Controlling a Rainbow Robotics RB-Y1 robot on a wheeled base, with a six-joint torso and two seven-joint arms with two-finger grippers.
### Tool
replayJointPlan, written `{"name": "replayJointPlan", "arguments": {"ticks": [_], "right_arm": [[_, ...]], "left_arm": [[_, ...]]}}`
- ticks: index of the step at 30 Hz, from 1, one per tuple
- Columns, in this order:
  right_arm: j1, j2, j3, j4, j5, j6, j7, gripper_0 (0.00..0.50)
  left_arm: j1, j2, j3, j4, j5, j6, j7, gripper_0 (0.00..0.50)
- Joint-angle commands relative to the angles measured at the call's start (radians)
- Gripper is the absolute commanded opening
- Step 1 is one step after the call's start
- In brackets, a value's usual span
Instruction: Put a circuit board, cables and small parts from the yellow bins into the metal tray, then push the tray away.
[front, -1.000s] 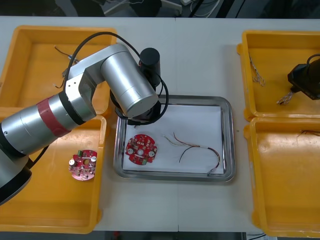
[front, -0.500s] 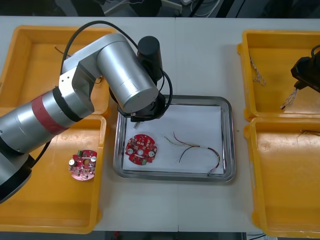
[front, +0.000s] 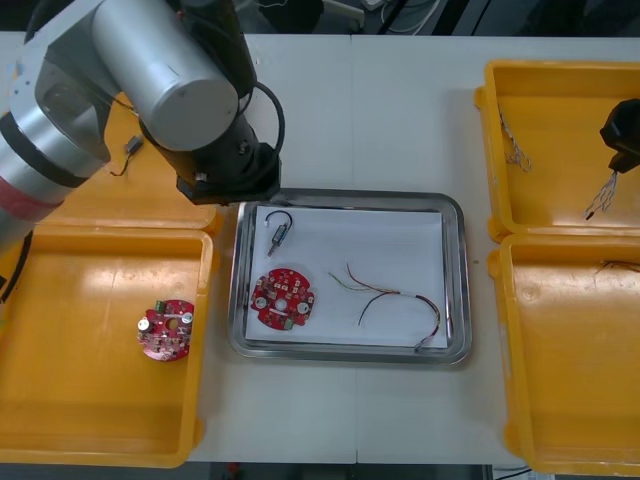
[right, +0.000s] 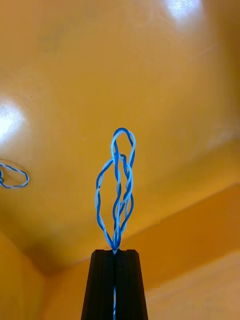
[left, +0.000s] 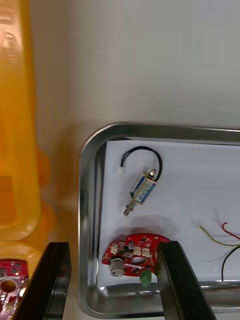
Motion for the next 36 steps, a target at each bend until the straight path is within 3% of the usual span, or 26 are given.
{"name": "replayJointPlan", "arguments": {"ticks": [1,8,16,23,28,36], "right_arm": [[0.061,-0.050,-0.038,-0.175,-0.021,0.091,0.031,0.000],[0.113,-0.050,-0.036,-0.363,-0.095,0.095,0.036,0.000],[0.233,-0.087,0.005,-0.605,-0.276,0.095,0.043,0.000],[0.311,-0.101,0.006,-0.734,-0.397,0.095,0.046,0.000],[0.348,-0.101,0.019,-0.809,-0.449,0.095,0.049,0.000],[0.398,-0.101,0.051,-0.904,-0.469,0.095,0.063,0.000]], "left_arm": [[-0.048,0.099,0.074,0.018,0.072,0.010,-0.146,0.500],[-0.049,0.139,0.119,0.105,0.090,0.011,-0.288,0.500],[-0.048,0.165,0.208,0.233,0.072,0.011,-0.485,0.500],[-0.049,0.184,0.249,0.331,0.017,0.013,-0.647,0.500],[-0.049,0.184,0.275,0.381,-0.019,0.007,-0.746,0.500],[-0.060,0.162,0.309,0.438,-0.045,-0.010,-0.913,0.500]]}}
